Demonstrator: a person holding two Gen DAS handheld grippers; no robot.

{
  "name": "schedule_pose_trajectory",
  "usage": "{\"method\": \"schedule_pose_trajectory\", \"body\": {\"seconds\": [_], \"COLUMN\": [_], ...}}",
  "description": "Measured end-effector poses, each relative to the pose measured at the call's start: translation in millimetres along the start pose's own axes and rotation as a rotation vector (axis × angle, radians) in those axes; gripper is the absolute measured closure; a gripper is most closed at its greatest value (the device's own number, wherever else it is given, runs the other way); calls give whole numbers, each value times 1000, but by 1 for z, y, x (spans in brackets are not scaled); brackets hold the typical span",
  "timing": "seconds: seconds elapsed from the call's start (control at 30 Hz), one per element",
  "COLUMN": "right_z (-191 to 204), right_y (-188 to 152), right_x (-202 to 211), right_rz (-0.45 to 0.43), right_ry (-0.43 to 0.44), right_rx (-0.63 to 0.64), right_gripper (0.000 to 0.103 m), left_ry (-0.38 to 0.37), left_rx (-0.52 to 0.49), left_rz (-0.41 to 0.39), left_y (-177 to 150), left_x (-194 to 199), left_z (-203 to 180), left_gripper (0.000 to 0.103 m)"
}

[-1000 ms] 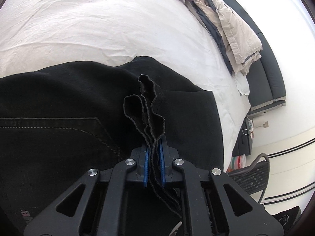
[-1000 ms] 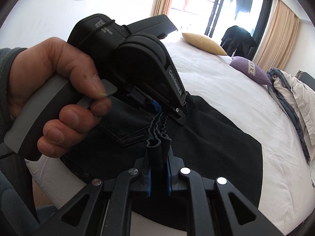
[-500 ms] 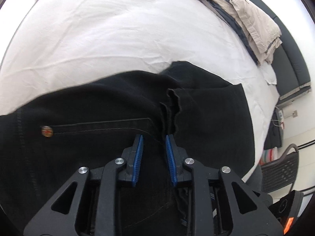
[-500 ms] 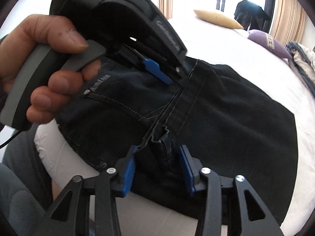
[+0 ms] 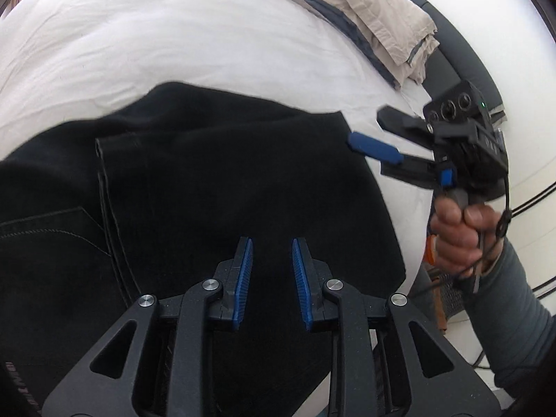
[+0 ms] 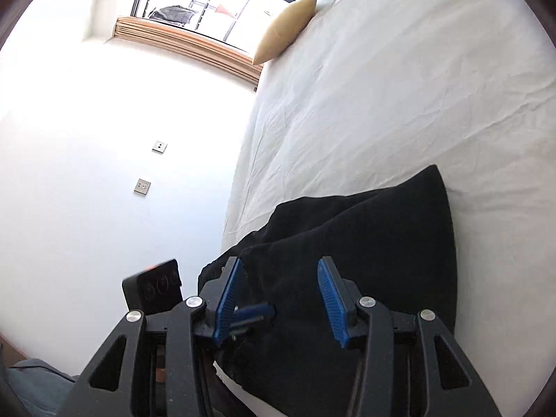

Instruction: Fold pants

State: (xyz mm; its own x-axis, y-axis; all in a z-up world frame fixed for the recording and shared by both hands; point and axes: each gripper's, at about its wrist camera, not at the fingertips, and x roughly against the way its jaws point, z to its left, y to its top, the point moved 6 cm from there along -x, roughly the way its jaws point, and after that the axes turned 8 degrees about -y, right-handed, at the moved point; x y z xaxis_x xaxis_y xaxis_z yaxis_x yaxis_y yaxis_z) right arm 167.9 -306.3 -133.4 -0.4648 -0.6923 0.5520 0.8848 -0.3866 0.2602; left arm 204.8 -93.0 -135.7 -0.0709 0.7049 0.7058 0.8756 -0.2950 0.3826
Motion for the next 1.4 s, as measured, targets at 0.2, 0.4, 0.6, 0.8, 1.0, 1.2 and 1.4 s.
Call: {"method": "schedule_pose_trajectory", "body": {"seconds": [0.2, 0.4, 0.6, 0.8, 1.0, 1.2, 1.4], "right_z": [-28, -19, -11, 1, 70, 123, 123], "right_y": [-13, -71, -116, -154, -145, -101, -73], "right_x": [-12, 4, 17, 13, -4, -57, -119], "right_rz": [49, 127, 118, 194, 150, 102, 129], "right_ry": [12, 53, 58, 12, 94, 167, 168], "right_rx": [-50, -27, -58, -57, 60, 77, -23], "right_gripper": [62, 57, 57, 52, 48, 43, 42], "left_ry": [-29, -40, -37, -28, 46, 159, 206], "left_rx": [20, 21, 33, 44, 42, 224, 530], "left_rz": [-9, -43, -59, -75, -211, -533, -662], "left_y": [-12, -22, -27, -37, -54, -102, -165], "left_x": [-10, -9, 1, 14, 82, 203, 260], "left_z": [9, 15, 16, 16, 2, 55, 123], "left_gripper": [80, 80, 80, 80, 80, 5, 5]}}
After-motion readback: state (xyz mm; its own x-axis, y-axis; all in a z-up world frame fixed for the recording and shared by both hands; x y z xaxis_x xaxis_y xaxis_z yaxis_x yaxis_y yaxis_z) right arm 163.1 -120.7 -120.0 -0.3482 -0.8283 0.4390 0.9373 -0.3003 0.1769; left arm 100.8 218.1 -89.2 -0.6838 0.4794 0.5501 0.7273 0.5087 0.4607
